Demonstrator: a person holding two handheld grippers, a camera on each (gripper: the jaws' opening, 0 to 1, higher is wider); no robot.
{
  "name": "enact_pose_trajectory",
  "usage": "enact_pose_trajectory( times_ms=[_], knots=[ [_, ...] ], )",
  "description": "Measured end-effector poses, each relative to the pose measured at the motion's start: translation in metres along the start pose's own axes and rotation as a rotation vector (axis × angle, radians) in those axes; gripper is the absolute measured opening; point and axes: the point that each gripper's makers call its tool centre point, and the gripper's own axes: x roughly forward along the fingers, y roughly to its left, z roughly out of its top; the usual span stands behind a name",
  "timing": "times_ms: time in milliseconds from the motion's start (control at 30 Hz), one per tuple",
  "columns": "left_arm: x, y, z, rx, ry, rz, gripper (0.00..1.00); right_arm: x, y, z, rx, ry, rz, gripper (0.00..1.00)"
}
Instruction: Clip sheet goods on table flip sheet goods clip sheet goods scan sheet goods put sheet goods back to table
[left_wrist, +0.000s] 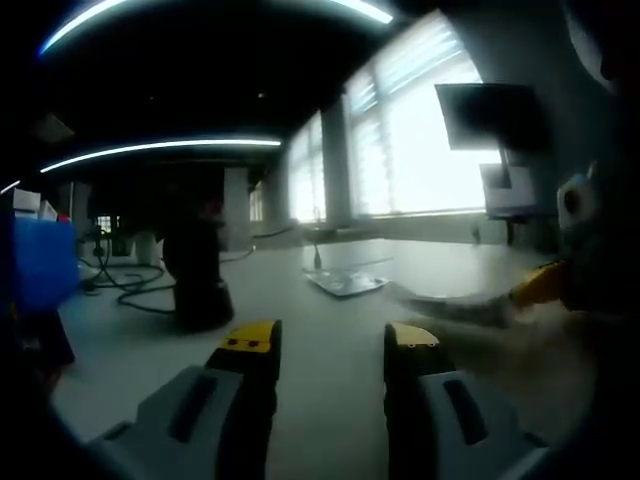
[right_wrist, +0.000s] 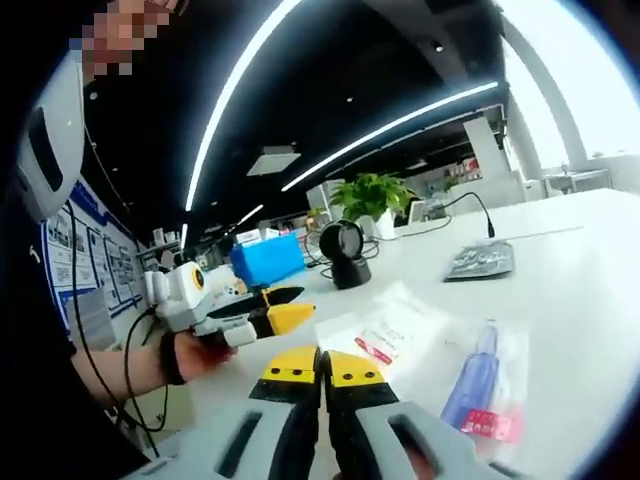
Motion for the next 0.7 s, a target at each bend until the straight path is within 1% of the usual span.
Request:
enact_pose_trajectory(
  times_ms=[233, 367, 433, 467, 567, 633, 667, 700],
  knots=[
    [0.0002, -0.0002, 0.0001, 0.001, 0.002, 0.001, 0.33, -0.0032, 0.0045, 0.0007, 0.036, 0.003, 0.046, 0.0],
    [0.0003, -0.0002, 0.0, 0.003, 0.002, 0.001, 0.33, -0.0048, 0.0047, 0.0013, 0.085, -0.005, 0.076, 0.0],
    [0.0003, 0.0, -0.0002, 0.003, 0.003, 0.002, 0.33, -0.0051, 0.0066, -0.001, 0.128, 0.006, 0.101, 0.0],
    [0.0004, 0.0, -0.0002, 0.003, 0.003, 0.002, 0.33, -0.0049, 0.0046, -0.0001, 0.164, -0.003, 0.098, 0.0],
    [0.0004, -0.0001, -0.0004, 0.005, 0.005, 0.001, 0.33, -0.0044, 0.0031, -0.0018, 0.228, 0.0, 0.112, 0.0],
    [0.0004, -0.0001, -0.0003, 0.005, 0.005, 0.001, 0.33, -0.0049, 0.003, 0.0023, 0.287, -0.028, 0.125, 0.0],
    [0.0004, 0.0, -0.0004, 0.005, 0.005, 0.001, 0.33, -0.0052, 0.0022, 0.0014, 0.316, -0.021, 0.125, 0.0],
    [0.0003, 0.0001, -0.0004, 0.005, 0.005, 0.002, 0.33, -0.0055, 0.0051, -0.0002, 0.326, -0.009, 0.145, 0.0]
  ],
)
